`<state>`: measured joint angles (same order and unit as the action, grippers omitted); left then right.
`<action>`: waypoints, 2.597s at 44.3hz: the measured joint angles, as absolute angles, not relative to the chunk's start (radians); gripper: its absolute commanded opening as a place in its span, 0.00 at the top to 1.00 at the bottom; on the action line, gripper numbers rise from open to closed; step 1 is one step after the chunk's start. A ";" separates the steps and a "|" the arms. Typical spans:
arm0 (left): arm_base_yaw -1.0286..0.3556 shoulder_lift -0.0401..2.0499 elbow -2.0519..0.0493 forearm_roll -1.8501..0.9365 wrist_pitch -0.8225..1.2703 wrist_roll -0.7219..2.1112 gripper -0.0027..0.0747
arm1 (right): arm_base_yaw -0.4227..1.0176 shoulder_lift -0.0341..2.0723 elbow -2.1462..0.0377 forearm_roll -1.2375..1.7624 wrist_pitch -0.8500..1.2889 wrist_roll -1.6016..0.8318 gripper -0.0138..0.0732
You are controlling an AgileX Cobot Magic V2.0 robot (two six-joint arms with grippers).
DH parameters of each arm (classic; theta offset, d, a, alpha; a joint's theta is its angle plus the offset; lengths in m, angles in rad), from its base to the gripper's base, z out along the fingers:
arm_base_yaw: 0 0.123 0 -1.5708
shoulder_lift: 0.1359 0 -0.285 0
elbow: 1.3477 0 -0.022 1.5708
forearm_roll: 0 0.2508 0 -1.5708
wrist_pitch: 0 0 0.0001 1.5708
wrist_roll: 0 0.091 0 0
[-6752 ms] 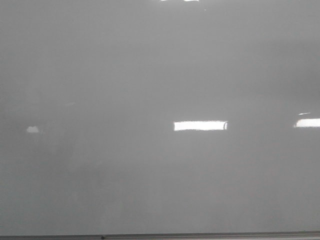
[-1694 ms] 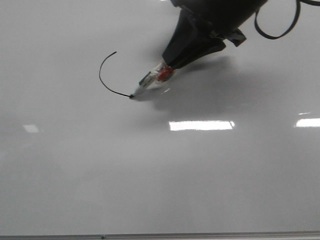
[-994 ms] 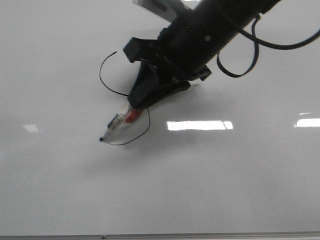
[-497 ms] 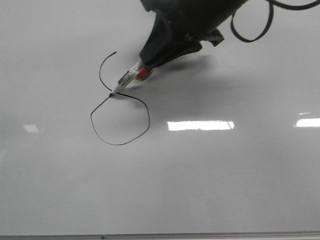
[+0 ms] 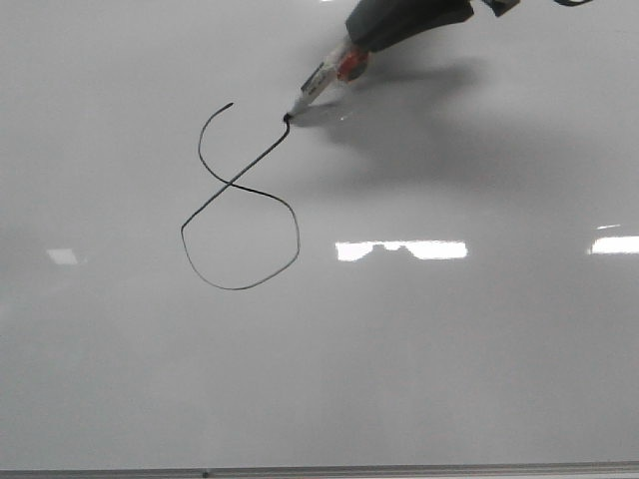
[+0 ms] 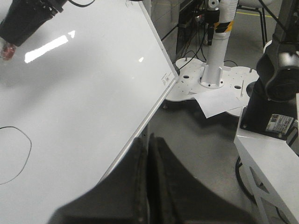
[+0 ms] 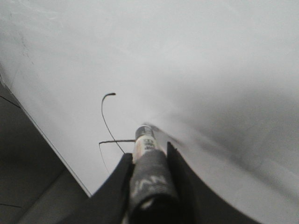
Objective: Write number 8 on whiteboard
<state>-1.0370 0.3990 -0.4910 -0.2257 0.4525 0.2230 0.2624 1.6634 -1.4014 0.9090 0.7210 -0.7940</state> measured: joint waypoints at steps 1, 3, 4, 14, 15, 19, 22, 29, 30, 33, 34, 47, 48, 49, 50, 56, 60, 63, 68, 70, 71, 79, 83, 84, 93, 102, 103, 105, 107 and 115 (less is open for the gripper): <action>-1.037 0.399 -0.491 -0.226 0.453 0.223 0.99 | 0.269 1.667 -1.409 0.909 0.719 -0.794 0.92; -1.037 0.399 -0.491 -0.226 0.453 0.223 0.99 | 0.283 1.677 -1.428 0.911 0.711 -0.794 0.92; -1.037 0.399 -0.491 -0.226 0.453 0.223 0.99 | 0.289 1.685 -1.436 0.913 0.709 -0.794 0.92; -1.037 0.399 -0.491 -0.226 0.453 0.223 0.99 | 0.374 1.771 -1.505 0.930 0.703 -0.794 0.92; -1.037 0.399 -0.491 -0.226 0.453 0.223 0.99 | 0.381 1.773 -1.507 0.930 0.703 -0.797 0.92; -1.037 0.399 -0.491 -0.226 0.453 0.223 0.99 | 0.407 1.748 -1.508 0.928 0.728 -0.838 0.92; -1.037 0.399 -0.491 -0.226 0.453 0.223 0.99 | 0.413 1.695 -1.508 0.941 0.775 -0.864 0.92; -1.037 0.399 -0.491 -0.252 0.438 0.223 0.99 | 0.415 1.570 -1.514 0.947 0.957 -0.913 0.92; -1.037 0.399 -0.491 -0.259 0.433 0.223 0.99 | 0.415 1.563 -1.516 0.935 0.996 -0.915 0.92; -1.037 0.399 -0.491 -0.272 0.428 0.223 0.98 | 0.417 1.550 -1.516 0.886 1.097 -0.928 0.92; -1.037 0.399 -0.491 -0.278 0.430 0.223 0.96 | 0.417 1.548 -1.516 0.869 1.127 -0.928 0.92; -1.037 0.481 -0.636 -0.281 0.598 0.220 0.27 | 0.512 1.513 -1.510 0.692 1.222 -0.932 0.92; -1.037 0.496 -0.648 -0.275 0.607 0.218 0.27 | 0.533 1.511 -1.510 0.690 1.222 -0.932 0.92; -1.037 0.516 -0.658 -0.270 0.620 0.212 0.28 | 0.555 1.502 -1.510 0.688 1.224 -0.932 0.92; -1.037 0.533 -0.672 -0.262 0.630 0.207 0.29 | 0.584 1.495 -1.510 0.688 1.224 -0.932 0.92; -1.037 0.653 -0.723 -0.223 0.669 0.198 0.29 | 0.718 1.467 -1.510 0.688 1.238 -0.932 0.92; -1.037 0.716 -0.749 -0.212 0.680 0.197 0.31 | 0.770 1.454 -1.510 0.688 1.244 -0.931 0.92; -1.037 0.735 -0.758 -0.209 0.680 0.197 0.34 | 0.784 1.443 -1.510 0.683 1.244 -0.931 0.92; -1.037 0.737 -0.762 -0.199 0.681 0.197 0.43 | 0.795 1.420 -1.510 0.683 1.244 -0.929 0.92; -1.037 0.737 -0.764 -0.195 0.681 0.197 0.47 | 0.796 1.410 -1.510 0.683 1.244 -0.929 0.92; -1.037 0.737 -0.763 -0.195 0.681 0.197 0.50 | 0.796 1.405 -1.510 0.683 1.244 -0.929 0.92; -1.037 0.737 -0.766 -0.192 0.678 0.197 0.73 | 0.796 1.392 -1.510 0.695 1.245 -0.929 0.92; -1.037 0.737 -0.766 -0.191 0.678 0.197 0.82 | 0.796 1.392 -1.510 0.695 1.245 -0.926 0.92; -1.037 0.737 -0.766 -0.191 0.675 0.197 0.84 | 0.796 1.392 -1.510 0.695 1.245 -0.926 0.92; -1.037 0.737 -0.766 -0.191 0.655 0.196 0.92 | 0.796 1.392 -1.510 0.695 1.245 -0.926 0.92; -1.037 0.737 -0.764 -0.191 0.653 0.196 0.99 | 0.796 1.392 -1.510 0.695 1.245 -0.926 0.73; -1.037 0.737 -0.764 -0.191 0.653 0.196 0.99 | 0.796 1.392 -1.510 0.695 1.245 -0.926 0.67; -1.037 0.737 -0.764 -0.191 0.653 0.196 0.99 | 0.796 1.392 -1.510 0.695 1.245 -0.926 0.56; -1.037 0.737 -0.764 -0.189 0.653 0.196 0.99 | 0.796 1.392 -1.510 0.695 1.245 -0.926 0.41; -1.037 0.737 -0.766 -0.189 0.650 0.196 0.99 | 0.796 1.398 -1.510 0.727 1.247 -0.924 0.11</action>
<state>-1.0370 0.7367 -0.7658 -0.1888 0.6503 0.1959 0.7956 1.3983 -1.5101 0.7265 1.2465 -0.9237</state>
